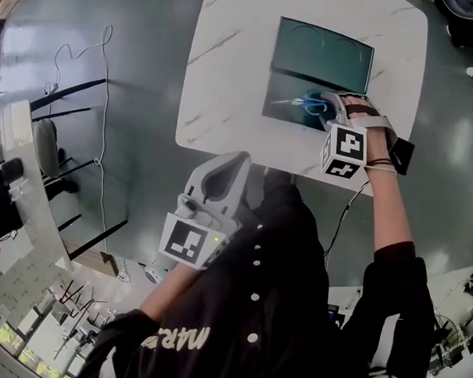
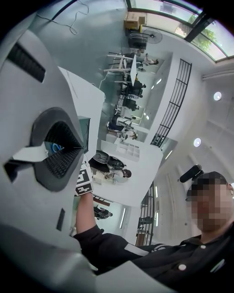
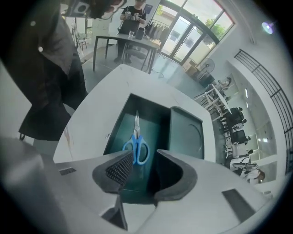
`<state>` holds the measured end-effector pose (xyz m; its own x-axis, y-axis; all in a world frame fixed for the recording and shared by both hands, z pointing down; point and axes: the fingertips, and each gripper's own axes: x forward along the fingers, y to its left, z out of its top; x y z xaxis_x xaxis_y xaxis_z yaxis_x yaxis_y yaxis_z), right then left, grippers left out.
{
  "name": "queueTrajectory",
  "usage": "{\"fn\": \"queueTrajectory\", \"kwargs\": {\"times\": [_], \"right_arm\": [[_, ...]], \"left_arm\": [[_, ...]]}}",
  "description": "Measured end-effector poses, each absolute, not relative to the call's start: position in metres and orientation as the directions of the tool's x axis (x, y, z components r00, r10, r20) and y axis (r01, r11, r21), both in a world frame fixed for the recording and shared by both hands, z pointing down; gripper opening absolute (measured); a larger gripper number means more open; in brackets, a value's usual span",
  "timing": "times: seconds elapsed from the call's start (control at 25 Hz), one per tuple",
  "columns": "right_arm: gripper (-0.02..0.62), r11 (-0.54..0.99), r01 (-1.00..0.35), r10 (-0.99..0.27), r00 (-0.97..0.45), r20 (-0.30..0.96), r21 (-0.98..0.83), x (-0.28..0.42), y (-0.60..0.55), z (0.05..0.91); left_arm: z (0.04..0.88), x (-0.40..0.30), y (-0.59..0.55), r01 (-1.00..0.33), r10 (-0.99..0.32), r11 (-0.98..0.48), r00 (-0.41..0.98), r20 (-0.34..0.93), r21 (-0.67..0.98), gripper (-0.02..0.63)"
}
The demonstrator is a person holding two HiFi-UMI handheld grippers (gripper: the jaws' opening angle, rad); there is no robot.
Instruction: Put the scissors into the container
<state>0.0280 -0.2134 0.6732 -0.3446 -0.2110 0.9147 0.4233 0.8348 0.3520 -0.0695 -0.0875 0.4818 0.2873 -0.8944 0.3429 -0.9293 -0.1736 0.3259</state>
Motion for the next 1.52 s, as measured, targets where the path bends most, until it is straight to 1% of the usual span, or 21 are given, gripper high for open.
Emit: {"fn": "queueTrajectory", "kwargs": {"times": [0.16, 0.2, 0.32, 0.44, 0.48, 0.72, 0.8, 1.04, 1.24, 1.36, 1.52], "right_arm": [[0.072, 0.865, 0.285, -0.261, -0.447, 0.855, 0.413, 0.018, -0.211, 0.634], [0.057, 0.876, 0.239, -0.266, -0.483, 0.835, 0.418, 0.015, -0.208, 0.622], [0.048, 0.906, 0.091, -0.284, -0.594, 0.753, 0.414, 0.006, -0.197, 0.578], [0.029, 0.916, -0.099, -0.347, -0.686, 0.64, 0.39, 0.004, -0.195, 0.529], [0.014, 0.913, -0.162, -0.373, -0.704, 0.605, 0.374, 0.005, -0.195, 0.514], [0.014, 0.837, -0.467, -0.548, -0.706, 0.449, 0.287, 0.029, -0.194, 0.449], [0.014, 0.805, -0.544, -0.591, -0.7, 0.401, 0.237, 0.04, -0.193, 0.43], [0.014, 0.733, -0.655, -0.679, -0.691, 0.246, 0.182, 0.058, -0.18, 0.38], [0.014, 0.669, -0.728, -0.743, -0.659, 0.115, 0.153, 0.08, -0.166, 0.352], [0.014, 0.622, -0.777, -0.783, -0.62, 0.056, 0.094, 0.097, -0.157, 0.347], [0.014, 0.532, -0.847, -0.847, -0.532, -0.015, 0.018, 0.121, -0.153, 0.335]], "left_arm": [[0.469, -0.073, -0.091, -0.936, -0.898, -0.231, 0.311, 0.313, 0.266, 0.028], [0.464, -0.073, -0.092, -0.935, -0.899, -0.244, 0.318, 0.301, 0.258, 0.028], [0.447, -0.071, -0.096, -0.93, -0.903, -0.277, 0.338, 0.266, 0.243, 0.028], [0.429, -0.074, -0.103, -0.927, -0.909, -0.303, 0.35, 0.224, 0.221, 0.028], [0.424, -0.076, -0.105, -0.926, -0.912, -0.309, 0.353, 0.209, 0.215, 0.028], [0.396, -0.079, -0.112, -0.921, -0.915, -0.352, 0.376, 0.149, 0.166, 0.028], [0.388, -0.077, -0.113, -0.919, -0.912, -0.366, 0.386, 0.137, 0.149, 0.028], [0.377, -0.074, -0.117, -0.903, -0.9, -0.414, 0.424, 0.099, 0.113, 0.028], [0.364, -0.071, -0.118, -0.903, -0.899, -0.425, 0.43, 0.082, 0.064, 0.028], [0.36, -0.074, -0.117, -0.907, -0.904, -0.419, 0.42, 0.073, 0.036, 0.028], [0.351, -0.08, -0.118, -0.913, -0.912, -0.407, 0.407, 0.055, 0.016, 0.028]]}}
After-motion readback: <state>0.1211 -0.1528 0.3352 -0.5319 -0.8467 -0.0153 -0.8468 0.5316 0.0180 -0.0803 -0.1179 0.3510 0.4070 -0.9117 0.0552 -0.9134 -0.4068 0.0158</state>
